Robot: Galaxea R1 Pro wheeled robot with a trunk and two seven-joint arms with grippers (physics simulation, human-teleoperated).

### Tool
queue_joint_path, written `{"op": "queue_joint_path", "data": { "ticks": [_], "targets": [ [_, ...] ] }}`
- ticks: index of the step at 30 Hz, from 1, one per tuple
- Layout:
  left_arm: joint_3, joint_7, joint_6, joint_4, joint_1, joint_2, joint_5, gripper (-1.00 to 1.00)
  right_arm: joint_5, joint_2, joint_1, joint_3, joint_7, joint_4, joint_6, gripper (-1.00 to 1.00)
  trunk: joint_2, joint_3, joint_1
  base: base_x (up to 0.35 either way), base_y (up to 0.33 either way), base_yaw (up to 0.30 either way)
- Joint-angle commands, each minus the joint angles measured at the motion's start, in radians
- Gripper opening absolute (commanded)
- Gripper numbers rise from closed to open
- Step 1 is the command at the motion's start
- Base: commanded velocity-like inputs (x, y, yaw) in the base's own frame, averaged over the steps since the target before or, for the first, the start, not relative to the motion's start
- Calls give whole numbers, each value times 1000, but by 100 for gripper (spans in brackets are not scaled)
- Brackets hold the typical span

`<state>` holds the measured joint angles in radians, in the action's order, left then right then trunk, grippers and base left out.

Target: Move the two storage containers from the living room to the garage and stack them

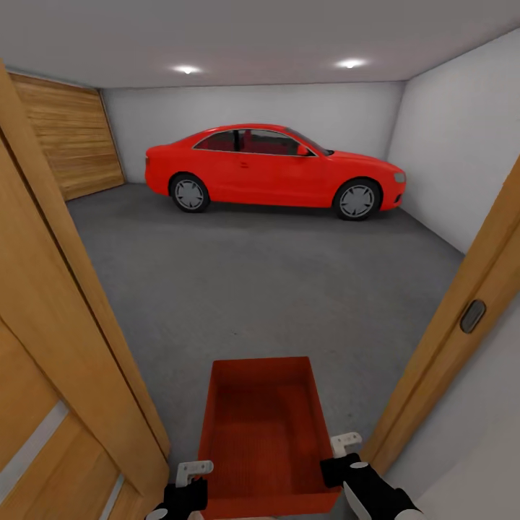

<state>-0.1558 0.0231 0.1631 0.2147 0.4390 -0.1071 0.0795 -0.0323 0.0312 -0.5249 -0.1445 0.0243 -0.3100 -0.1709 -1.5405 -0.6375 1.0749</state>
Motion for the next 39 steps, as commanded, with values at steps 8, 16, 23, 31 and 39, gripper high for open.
{"op": "queue_joint_path", "data": {
  "ticks": [8,16,23,31,39],
  "targets": [
    [-1,-3,4,-4,1,12,13,-100,-17,-17,0,-41,-54,-4,53,-100,0,-1,0,0,0,-89],
    [-1,-3,4,-4,1,12,13,-100,-17,-17,0,-41,-54,-3,53,-100,0,-1,0,0,0,-25],
    [-1,-3,4,-5,1,12,13,-100,-17,-17,0,-41,-53,-3,53,-100,0,-1,0,0,0,-2],
    [-2,-3,4,-5,1,12,13,-100,-17,-17,0,-41,-53,-3,53,-100,0,-1,0,0,0,-26],
    [-2,-3,4,-3,1,12,13,-100,-18,-17,0,-42,-53,-3,53,-100,0,-1,0,0,0,-18]
  ]
}}
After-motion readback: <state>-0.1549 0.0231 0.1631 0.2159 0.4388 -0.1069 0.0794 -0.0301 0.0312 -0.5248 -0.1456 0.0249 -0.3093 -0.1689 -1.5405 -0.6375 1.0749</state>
